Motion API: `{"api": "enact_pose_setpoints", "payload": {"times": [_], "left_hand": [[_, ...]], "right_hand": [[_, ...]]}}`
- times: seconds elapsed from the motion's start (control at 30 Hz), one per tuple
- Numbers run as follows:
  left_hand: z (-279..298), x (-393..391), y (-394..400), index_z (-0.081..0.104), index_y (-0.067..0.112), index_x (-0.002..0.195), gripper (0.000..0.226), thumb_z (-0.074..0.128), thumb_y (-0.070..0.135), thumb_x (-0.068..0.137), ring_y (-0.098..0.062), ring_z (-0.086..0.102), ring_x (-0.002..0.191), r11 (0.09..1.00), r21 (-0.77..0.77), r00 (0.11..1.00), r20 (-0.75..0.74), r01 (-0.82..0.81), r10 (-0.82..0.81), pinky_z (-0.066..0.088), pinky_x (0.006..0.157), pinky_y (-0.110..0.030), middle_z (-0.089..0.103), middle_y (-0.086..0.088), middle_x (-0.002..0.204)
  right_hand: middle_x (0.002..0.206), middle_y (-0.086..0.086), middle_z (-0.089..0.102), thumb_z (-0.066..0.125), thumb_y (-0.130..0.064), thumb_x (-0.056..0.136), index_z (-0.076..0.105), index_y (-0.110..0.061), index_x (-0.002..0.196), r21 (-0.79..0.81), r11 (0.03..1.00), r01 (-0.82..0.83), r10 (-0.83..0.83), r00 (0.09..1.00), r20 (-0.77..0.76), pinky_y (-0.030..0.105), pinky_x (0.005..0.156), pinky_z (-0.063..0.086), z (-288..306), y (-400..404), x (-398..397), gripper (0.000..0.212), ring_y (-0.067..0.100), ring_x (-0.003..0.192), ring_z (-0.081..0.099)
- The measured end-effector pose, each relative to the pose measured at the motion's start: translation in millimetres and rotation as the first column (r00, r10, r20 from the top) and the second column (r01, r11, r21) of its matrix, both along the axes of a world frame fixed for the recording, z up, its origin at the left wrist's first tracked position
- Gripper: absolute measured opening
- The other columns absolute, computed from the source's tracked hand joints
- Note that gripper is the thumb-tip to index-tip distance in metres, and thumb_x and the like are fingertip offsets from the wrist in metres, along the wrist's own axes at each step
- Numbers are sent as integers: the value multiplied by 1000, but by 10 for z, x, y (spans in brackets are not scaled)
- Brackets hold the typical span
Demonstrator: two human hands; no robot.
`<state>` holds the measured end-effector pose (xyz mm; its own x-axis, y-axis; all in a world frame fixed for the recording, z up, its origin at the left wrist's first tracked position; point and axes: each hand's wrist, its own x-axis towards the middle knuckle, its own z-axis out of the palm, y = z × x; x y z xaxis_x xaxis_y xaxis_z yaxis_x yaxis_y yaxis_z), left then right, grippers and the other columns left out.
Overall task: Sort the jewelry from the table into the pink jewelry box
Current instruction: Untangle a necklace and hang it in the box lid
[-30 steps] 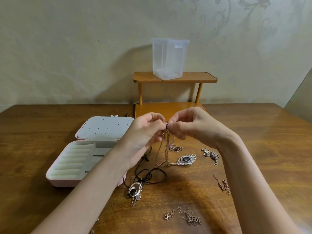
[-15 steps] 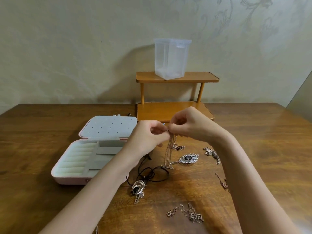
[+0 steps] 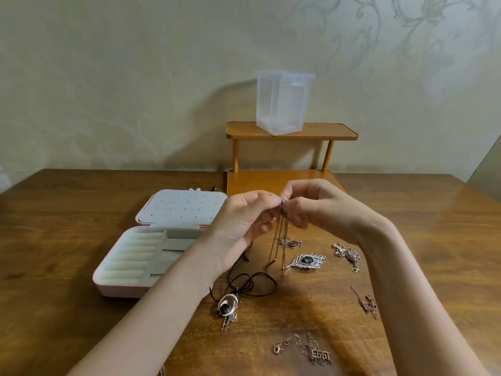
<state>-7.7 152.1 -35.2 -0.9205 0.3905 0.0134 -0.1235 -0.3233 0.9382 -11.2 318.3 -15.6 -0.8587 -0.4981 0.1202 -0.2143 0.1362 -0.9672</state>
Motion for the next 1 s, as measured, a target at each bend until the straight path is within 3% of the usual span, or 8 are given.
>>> {"api": "enact_pose_setpoints", "payload": {"times": [0.1, 0.27, 0.37, 0.47, 0.63, 0.7, 0.87, 1.0], "left_hand": [[2, 23, 25, 65, 9, 77, 3, 65, 12, 78, -4, 49, 58, 988, -108, 972, -219, -109, 83, 40, 50, -15, 57, 2, 64], [-13, 18, 14, 66, 6, 79, 10, 60, 10, 86, -5, 47, 50, 858, -441, 917, -391, -262, 79, 42, 51, -14, 55, 2, 58], [-10, 8, 7, 66, 7, 81, 10, 58, 9, 86, -7, 47, 53, 895, -401, 964, -245, -196, 101, 41, 49, -15, 56, 2, 61], [49, 18, 23, 65, 7, 79, 11, 58, 7, 86, -2, 43, 48, 991, -111, 997, 10, -69, 71, 38, 44, -12, 54, 4, 59], [98, 49, 61, 63, 11, 77, 8, 60, 12, 84, -3, 41, 48, 984, 87, 974, 183, -154, 137, 37, 43, -13, 58, 4, 58], [79, 61, 75, 65, 14, 74, 14, 59, 15, 85, -4, 41, 52, 981, 27, 968, 166, -194, 187, 37, 45, -14, 60, 6, 59], [-1, 71, 89, 65, 17, 76, 16, 56, 23, 88, -10, 51, 68, 899, -339, 960, -90, -279, 264, 45, 63, -22, 59, 2, 74], [18, 58, 52, 63, 18, 75, 16, 55, 22, 88, -10, 49, 71, 899, -342, 961, -125, -274, 246, 44, 63, -22, 56, 2, 75]], "right_hand": [[60, 1, 55, 58, -8, 81, 61, -7, 72, -98, 995, 34, -35, 999, -1, 16, 52, 39, 11, 25, -1, 10, 8, 54, 47], [59, 3, 52, 54, 4, 85, 58, 0, 72, 5, 989, 147, -146, 983, -109, 14, 50, 37, -23, -49, -30, 15, 5, 52, 45], [58, 3, 49, 57, 0, 83, 57, -2, 68, -42, 984, 173, -175, 982, -64, 16, 52, 34, -58, -115, -54, 15, 7, 54, 43], [58, 3, 47, 55, -8, 73, 55, -12, 56, -261, 946, 191, -176, 981, 78, 21, 60, 35, -85, -158, -92, 17, 11, 60, 44], [61, 4, 47, 59, -9, 71, 56, -15, 55, -386, 902, 193, -159, 980, 119, 23, 67, 38, -123, -188, -107, 17, 14, 65, 46], [59, 1, 49, 60, -8, 73, 55, -14, 57, -323, 920, 222, -217, 975, 53, 24, 64, 34, -120, -203, -93, 18, 11, 62, 42], [54, -4, 46, 58, -1, 80, 54, -3, 65, -95, 937, 336, -349, 907, -236, 17, 53, 32, -89, -266, -30, 16, 8, 56, 37], [55, -4, 46, 56, 2, 83, 55, -4, 67, -123, 938, 323, -340, 927, -157, 16, 53, 32, -99, -287, -31, 18, 8, 55, 38]]}}
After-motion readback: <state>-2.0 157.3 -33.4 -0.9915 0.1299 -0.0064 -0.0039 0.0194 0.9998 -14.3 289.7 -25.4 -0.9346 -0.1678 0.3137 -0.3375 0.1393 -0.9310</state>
